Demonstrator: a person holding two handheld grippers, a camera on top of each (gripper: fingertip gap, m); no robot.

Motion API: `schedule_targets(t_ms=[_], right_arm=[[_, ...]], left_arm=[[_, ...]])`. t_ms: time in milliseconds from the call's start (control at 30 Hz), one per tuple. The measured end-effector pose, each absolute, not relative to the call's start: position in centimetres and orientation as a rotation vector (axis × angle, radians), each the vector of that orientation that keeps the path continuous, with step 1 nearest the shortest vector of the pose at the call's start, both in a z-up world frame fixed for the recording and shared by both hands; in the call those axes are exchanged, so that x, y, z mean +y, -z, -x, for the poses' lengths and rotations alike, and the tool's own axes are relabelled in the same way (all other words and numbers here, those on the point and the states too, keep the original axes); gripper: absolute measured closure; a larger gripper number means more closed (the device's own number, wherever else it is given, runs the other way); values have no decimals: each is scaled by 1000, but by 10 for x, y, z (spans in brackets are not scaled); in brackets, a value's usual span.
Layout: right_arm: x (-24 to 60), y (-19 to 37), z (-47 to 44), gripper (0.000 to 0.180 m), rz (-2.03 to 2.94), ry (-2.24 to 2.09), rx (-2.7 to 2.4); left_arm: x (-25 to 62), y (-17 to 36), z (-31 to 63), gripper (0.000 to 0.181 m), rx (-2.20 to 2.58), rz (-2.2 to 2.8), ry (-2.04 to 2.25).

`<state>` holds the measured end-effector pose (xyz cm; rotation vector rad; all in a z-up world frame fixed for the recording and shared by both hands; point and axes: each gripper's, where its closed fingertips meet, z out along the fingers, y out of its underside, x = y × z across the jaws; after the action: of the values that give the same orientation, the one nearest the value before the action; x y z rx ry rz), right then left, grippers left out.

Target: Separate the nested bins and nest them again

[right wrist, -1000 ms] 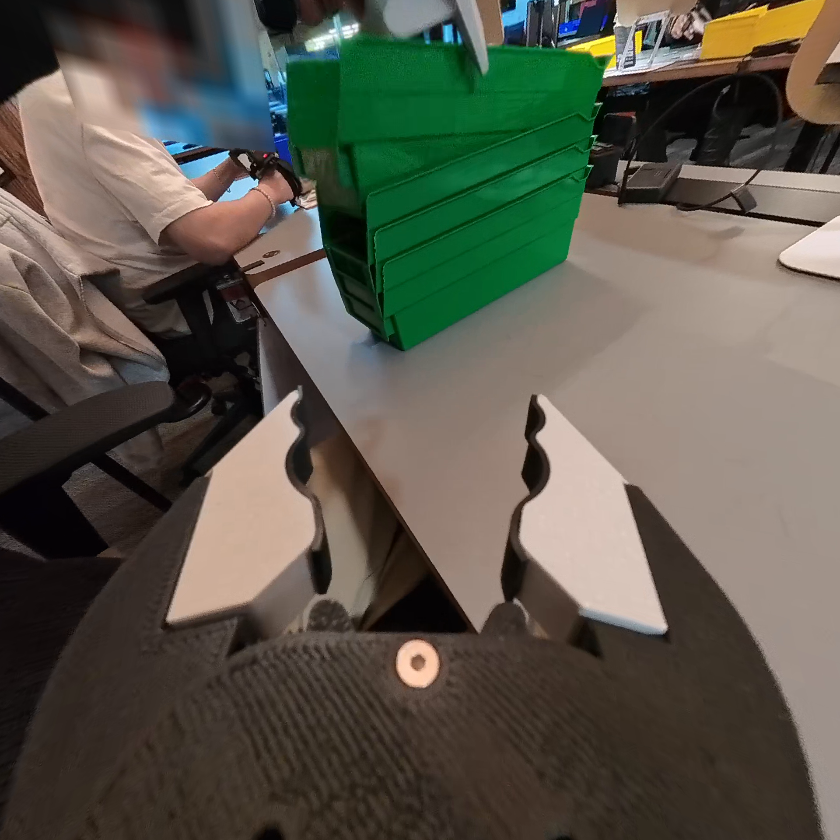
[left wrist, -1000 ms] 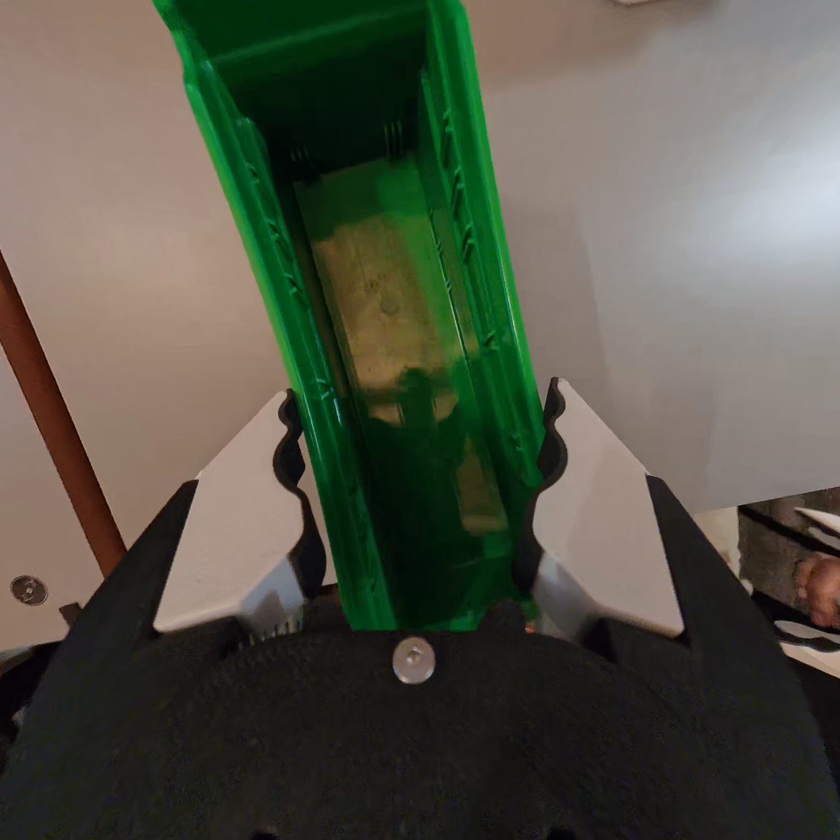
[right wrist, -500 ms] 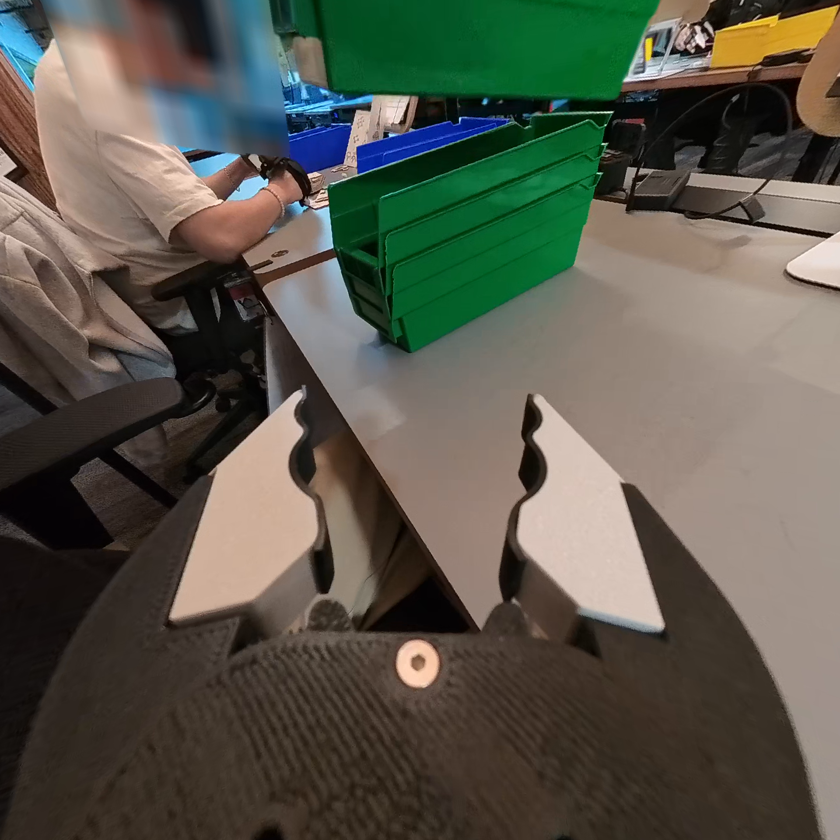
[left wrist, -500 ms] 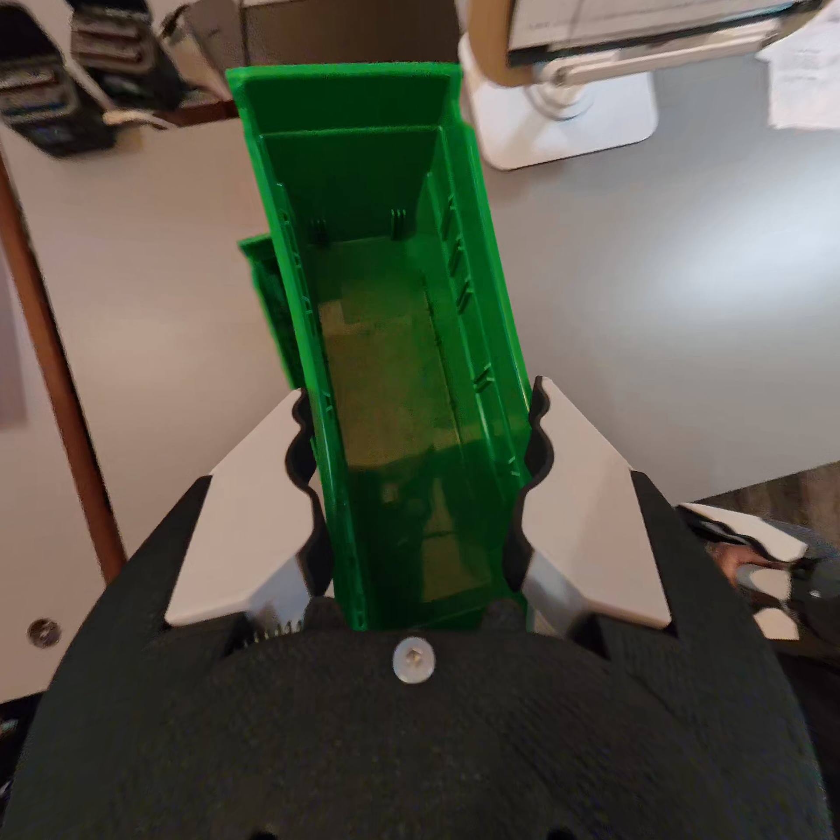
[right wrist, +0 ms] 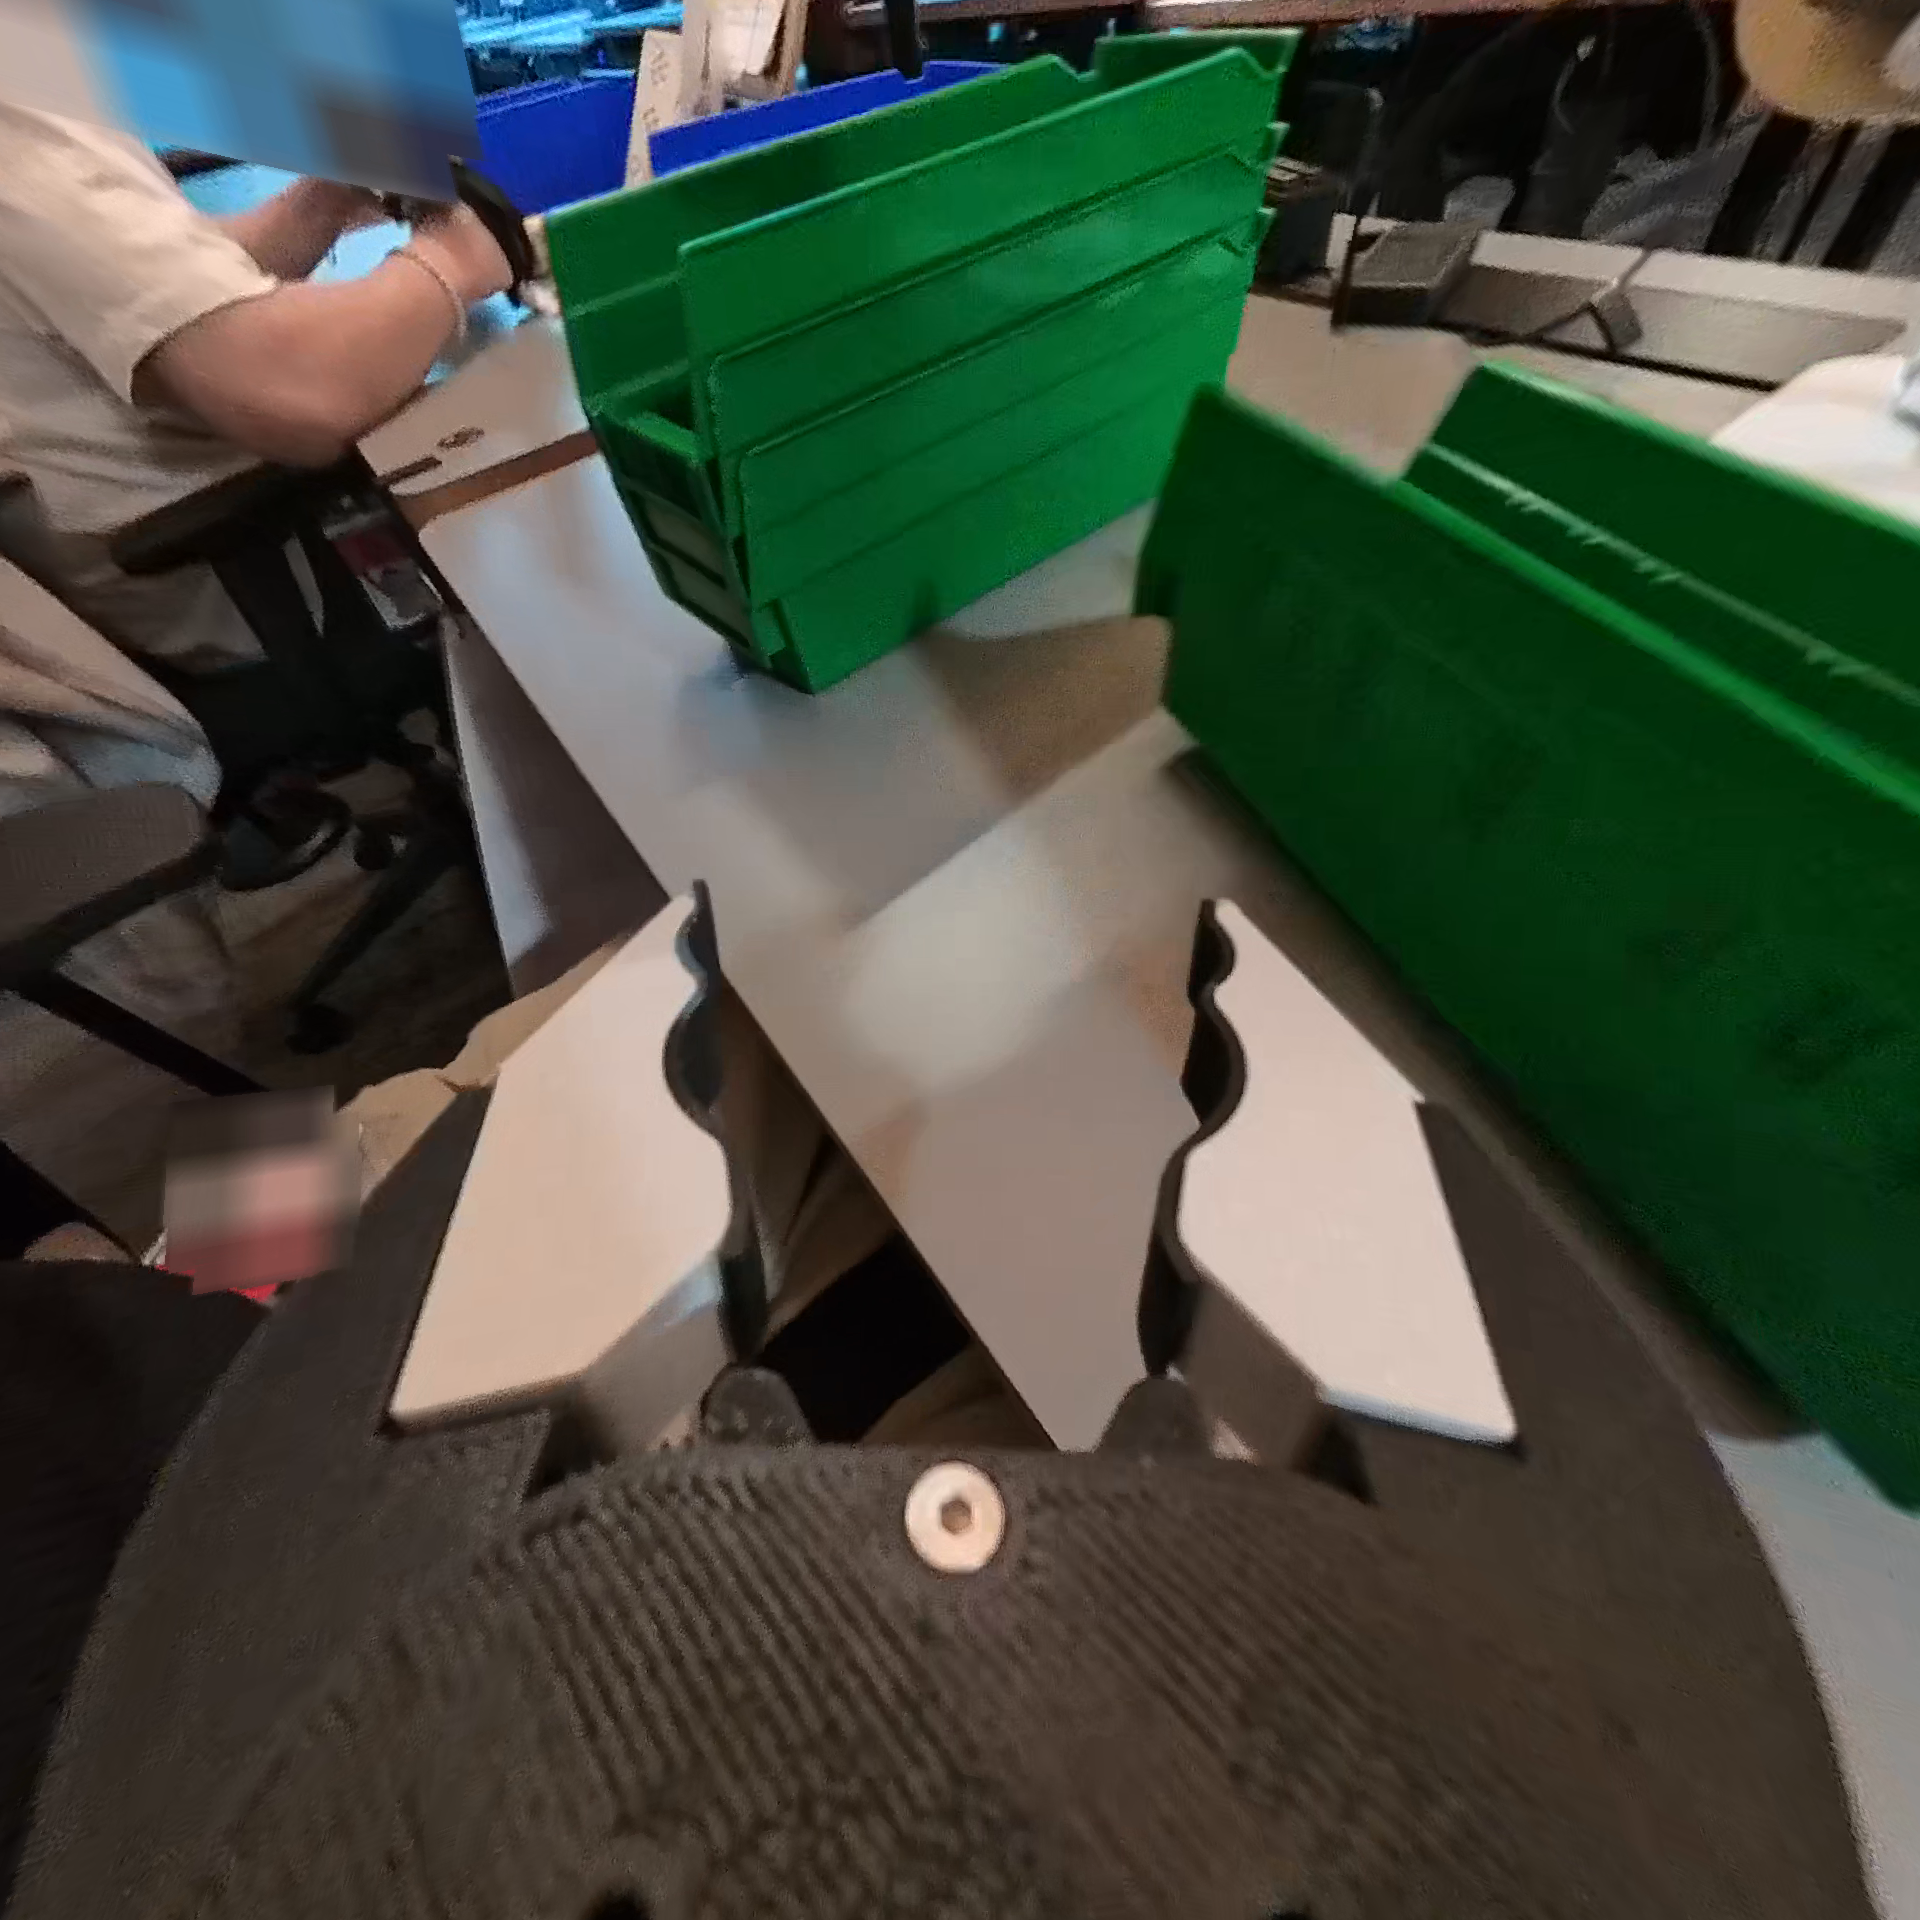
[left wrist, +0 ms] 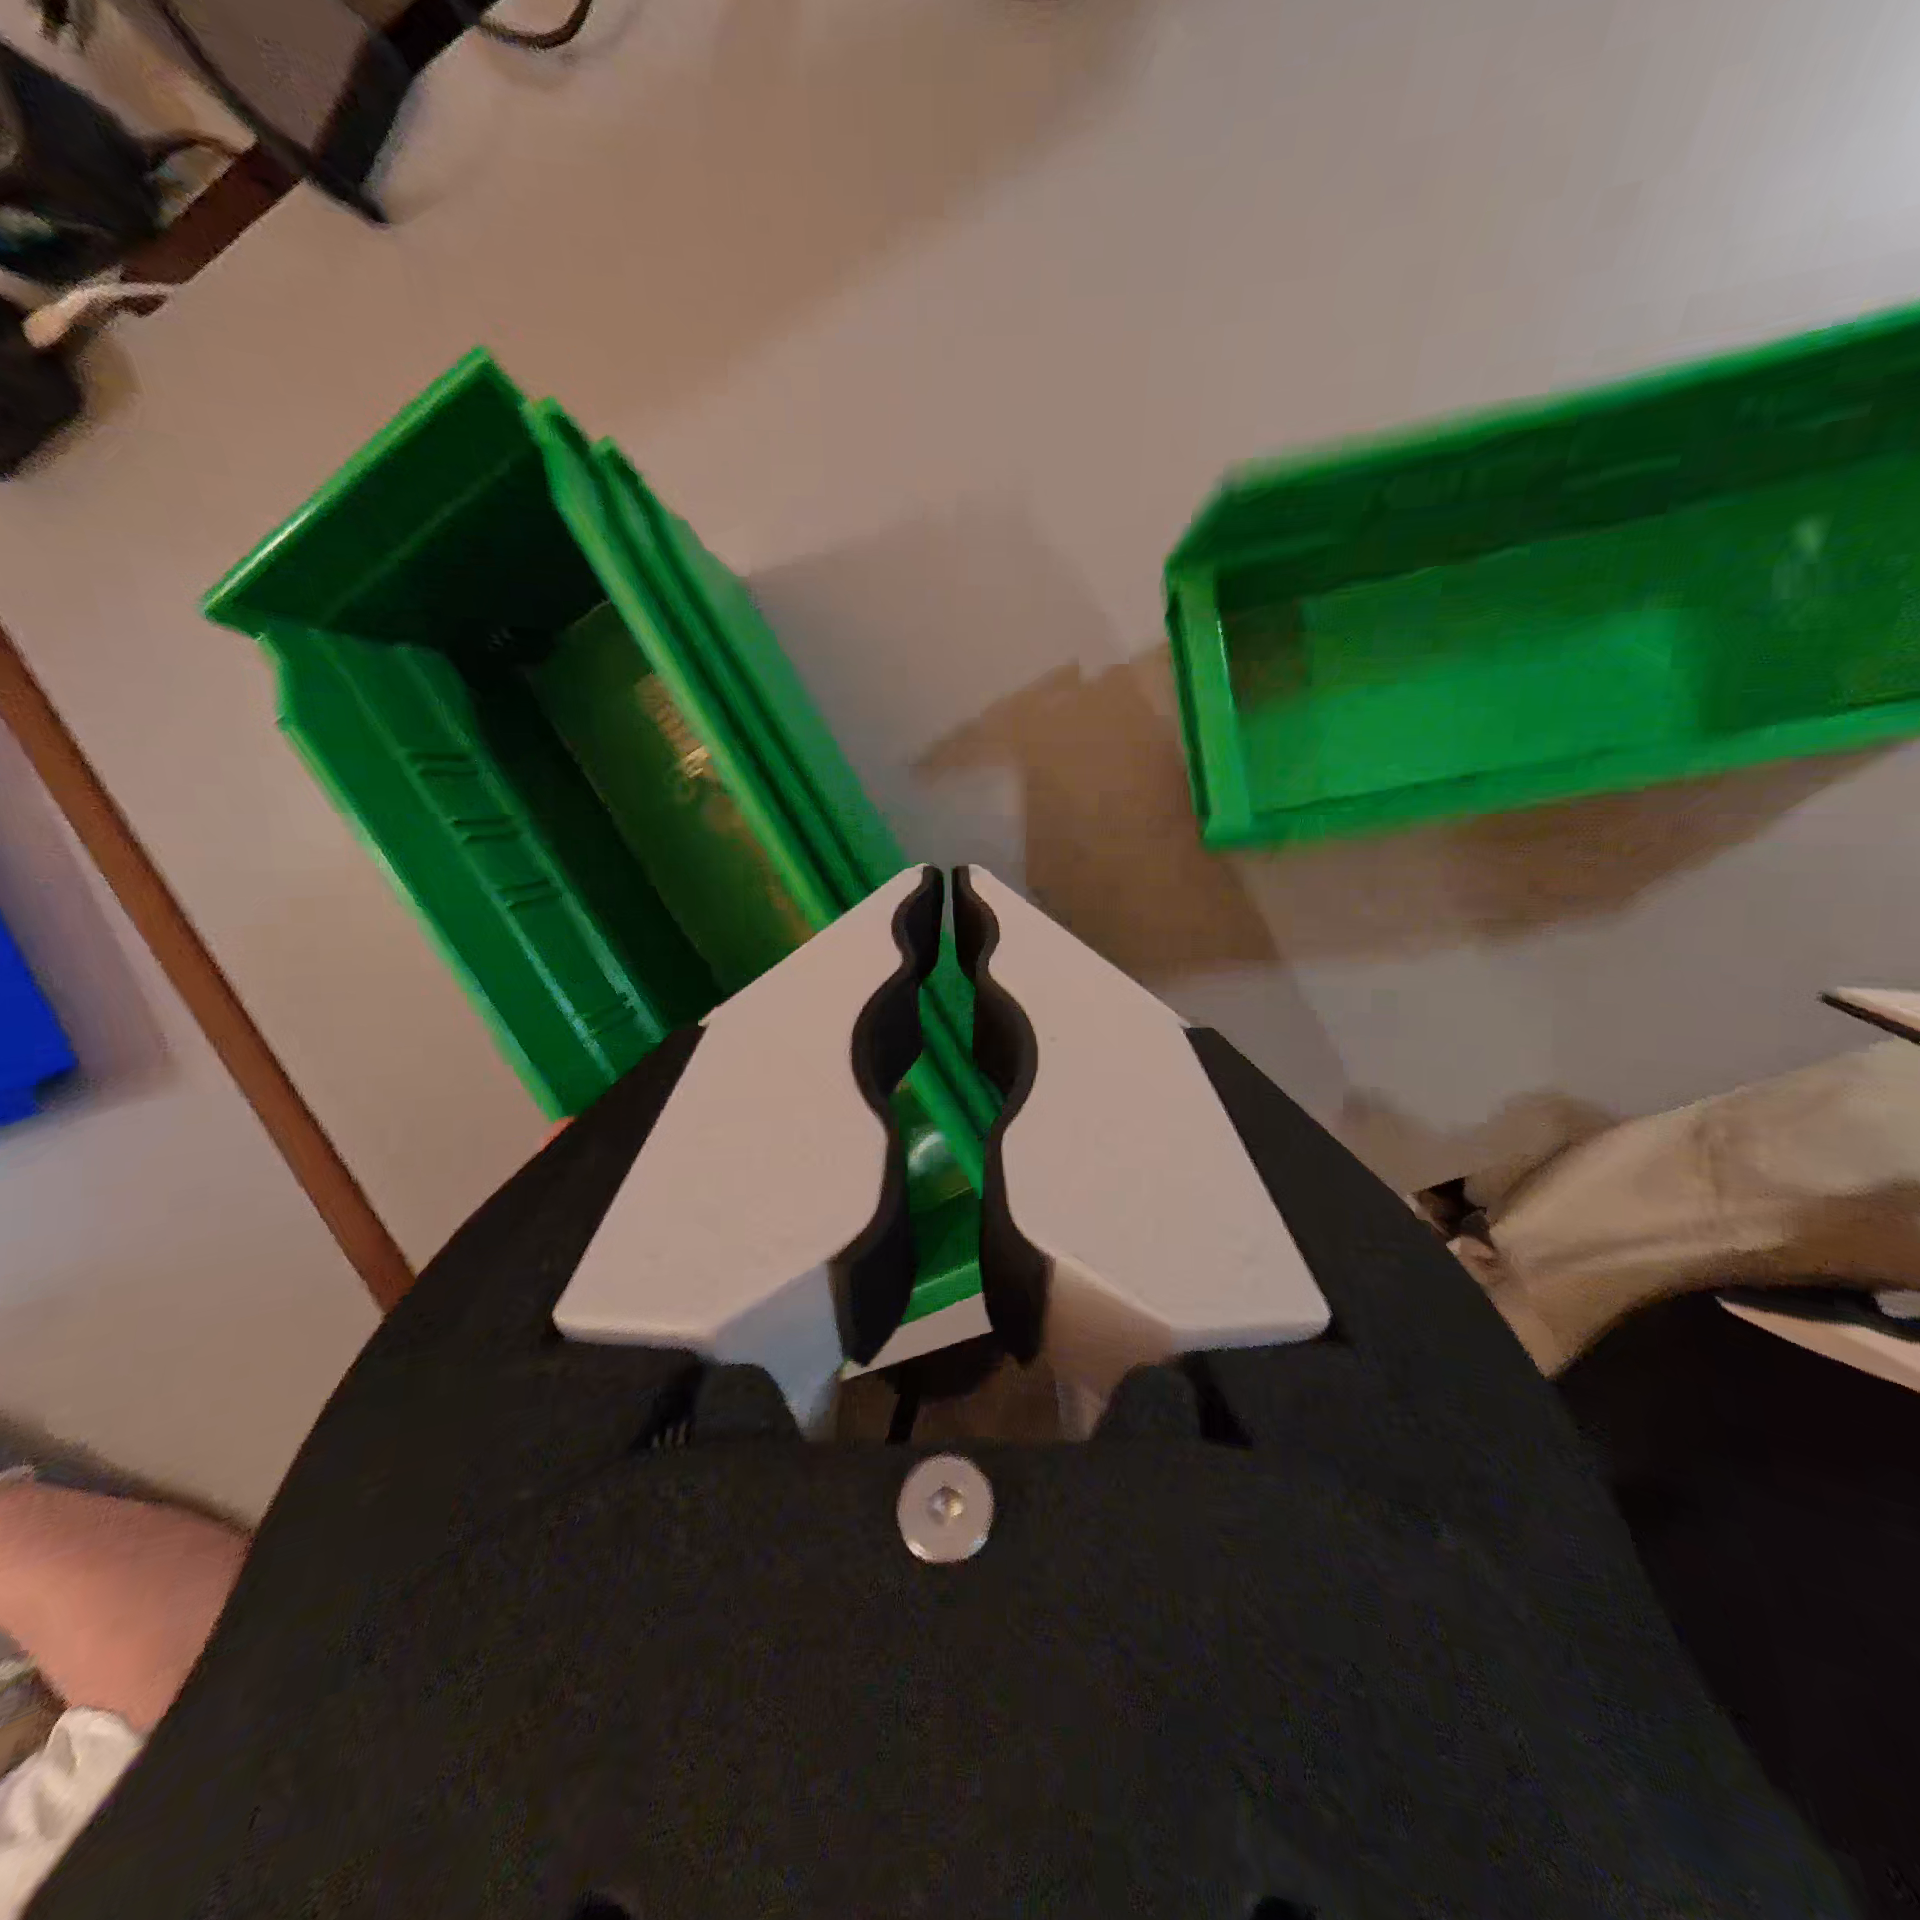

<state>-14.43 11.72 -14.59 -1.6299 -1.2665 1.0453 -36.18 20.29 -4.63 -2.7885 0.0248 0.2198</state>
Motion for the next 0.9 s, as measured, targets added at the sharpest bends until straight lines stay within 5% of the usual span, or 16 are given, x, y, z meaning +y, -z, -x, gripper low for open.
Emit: schedule_targets(t_ms=[233, 700, 800, 900], right_arm=[[123, 151, 144, 88, 1735, -1172, -1192], [95, 156, 149, 106, 1680, -1209, -1344], [89, 149, 150, 110, 1637, -1240, -1345], [86, 151, 151, 109, 1618, -1200, -1385]], left_arm=[[216, 63, 294, 151, 254, 2751, -28], [328, 124, 146, 139, 1150, 2543, 49], [334, 153, 129, 117, 1468, 2535, -27], [341, 179, 122, 123, 1626, 2550, -96]])
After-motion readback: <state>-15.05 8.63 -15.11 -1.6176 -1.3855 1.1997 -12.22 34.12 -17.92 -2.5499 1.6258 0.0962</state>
